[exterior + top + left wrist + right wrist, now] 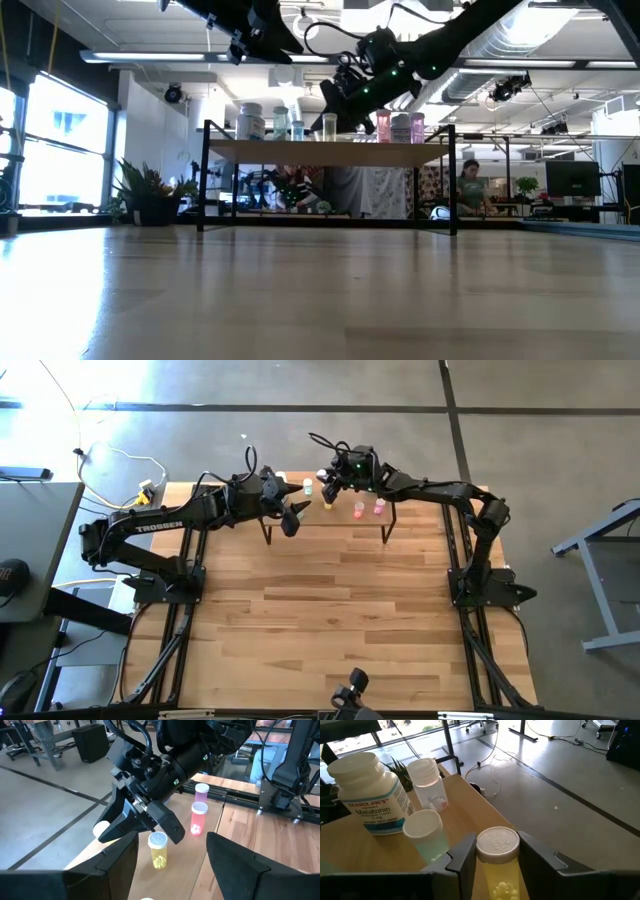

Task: Pick and place medicine bottles onto shelf by color
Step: Put the yellow pill bottle on the shelf, then return to Home Position

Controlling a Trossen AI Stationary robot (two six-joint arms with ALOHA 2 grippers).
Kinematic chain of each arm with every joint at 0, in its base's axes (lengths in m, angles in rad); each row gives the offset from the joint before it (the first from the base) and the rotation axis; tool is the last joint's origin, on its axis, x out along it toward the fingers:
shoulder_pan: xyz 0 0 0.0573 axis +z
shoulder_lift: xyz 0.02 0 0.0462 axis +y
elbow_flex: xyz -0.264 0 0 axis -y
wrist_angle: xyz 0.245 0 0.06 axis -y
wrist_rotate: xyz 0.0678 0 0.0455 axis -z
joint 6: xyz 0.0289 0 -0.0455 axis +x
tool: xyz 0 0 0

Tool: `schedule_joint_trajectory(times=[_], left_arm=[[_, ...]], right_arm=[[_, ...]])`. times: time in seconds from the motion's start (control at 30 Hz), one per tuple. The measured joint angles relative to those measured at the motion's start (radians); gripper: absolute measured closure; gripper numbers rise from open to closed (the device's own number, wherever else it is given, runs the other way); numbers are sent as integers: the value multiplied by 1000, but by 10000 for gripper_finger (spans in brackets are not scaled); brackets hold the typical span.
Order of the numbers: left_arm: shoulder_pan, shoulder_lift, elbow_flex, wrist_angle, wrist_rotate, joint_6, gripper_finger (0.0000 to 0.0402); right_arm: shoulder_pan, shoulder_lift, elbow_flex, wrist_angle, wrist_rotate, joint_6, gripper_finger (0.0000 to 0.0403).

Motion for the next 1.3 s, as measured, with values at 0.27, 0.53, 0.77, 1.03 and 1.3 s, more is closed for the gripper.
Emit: schedule_joint_trajectory(times=[0.27, 0.53, 0.77, 1.03, 1.3], left_arm=[[0, 0, 0, 0, 0, 0, 177], [0, 0, 0, 0, 0, 0, 177], [0, 0, 0, -3, 0, 0, 177], [-9, -29, 0, -7, 2, 0, 177], [-65, -182, -54, -79, 2, 5, 177]], right_arm=[[0, 0, 0, -2, 12, 0, 244], [0, 0, 0, -2, 13, 0, 234], [-2, -17, 0, 3, 13, 7, 233], [-3, -87, 0, -1, 13, 3, 233], [19, -168, 0, -20, 12, 49, 233]])
